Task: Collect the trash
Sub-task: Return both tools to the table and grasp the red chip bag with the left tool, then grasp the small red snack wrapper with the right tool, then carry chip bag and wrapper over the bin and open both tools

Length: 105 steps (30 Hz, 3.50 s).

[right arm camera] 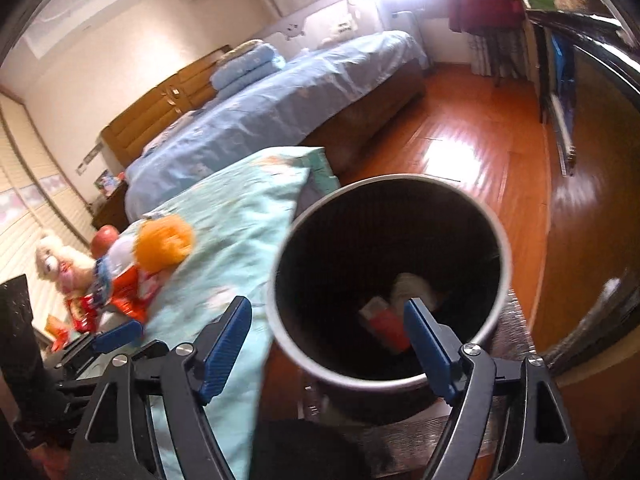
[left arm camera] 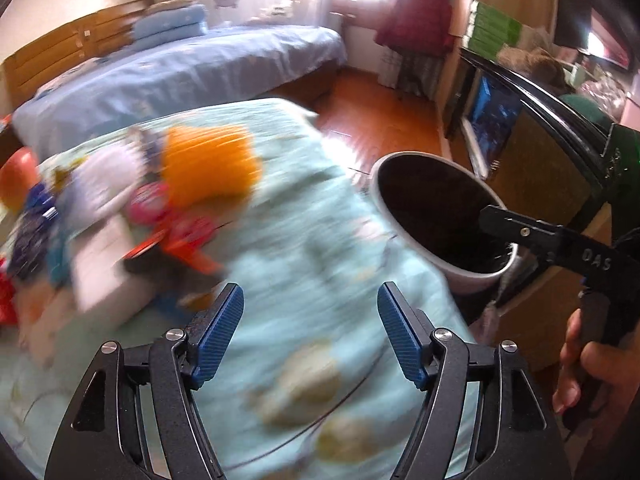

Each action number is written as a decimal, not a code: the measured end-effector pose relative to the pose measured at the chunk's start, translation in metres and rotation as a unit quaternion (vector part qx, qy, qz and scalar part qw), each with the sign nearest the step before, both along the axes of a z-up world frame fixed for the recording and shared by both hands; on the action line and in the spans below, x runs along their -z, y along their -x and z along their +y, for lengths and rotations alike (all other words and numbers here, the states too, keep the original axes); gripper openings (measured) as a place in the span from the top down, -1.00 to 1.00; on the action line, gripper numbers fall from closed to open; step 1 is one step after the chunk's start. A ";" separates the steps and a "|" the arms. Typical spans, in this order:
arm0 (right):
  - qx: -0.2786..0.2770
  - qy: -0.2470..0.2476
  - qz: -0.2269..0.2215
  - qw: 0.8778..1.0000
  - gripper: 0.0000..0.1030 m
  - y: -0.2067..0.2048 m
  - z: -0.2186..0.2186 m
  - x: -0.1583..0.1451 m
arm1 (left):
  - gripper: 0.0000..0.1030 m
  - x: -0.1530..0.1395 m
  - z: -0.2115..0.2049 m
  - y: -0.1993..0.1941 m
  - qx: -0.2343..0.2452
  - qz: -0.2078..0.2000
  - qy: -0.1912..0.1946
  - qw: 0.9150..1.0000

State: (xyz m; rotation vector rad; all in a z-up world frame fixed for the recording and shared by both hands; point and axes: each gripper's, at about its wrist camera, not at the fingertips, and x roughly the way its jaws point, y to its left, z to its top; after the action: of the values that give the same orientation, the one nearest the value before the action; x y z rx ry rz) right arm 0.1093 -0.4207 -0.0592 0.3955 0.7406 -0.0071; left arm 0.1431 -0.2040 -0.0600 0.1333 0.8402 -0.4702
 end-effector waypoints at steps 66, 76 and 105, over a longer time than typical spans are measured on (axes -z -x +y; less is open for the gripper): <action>-0.150 0.037 0.012 0.988 0.69 -0.041 0.171 0.003 | 0.77 0.003 0.224 -0.012 -0.207 0.003 0.048 0.977; -0.125 0.030 0.004 0.992 0.69 -0.019 0.146 -0.001 | 0.77 -0.001 0.176 0.013 -0.145 0.006 0.051 0.988; -0.014 0.032 -0.002 0.999 0.69 0.027 0.042 -0.002 | 0.77 -0.007 0.038 0.013 0.010 0.005 0.022 1.000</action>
State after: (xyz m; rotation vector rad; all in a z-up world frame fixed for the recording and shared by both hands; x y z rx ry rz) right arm 0.0827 -0.3787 -0.0571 0.3250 0.7405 -0.0044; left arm 0.1303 -0.1664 -0.0529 0.0979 0.8392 -0.5076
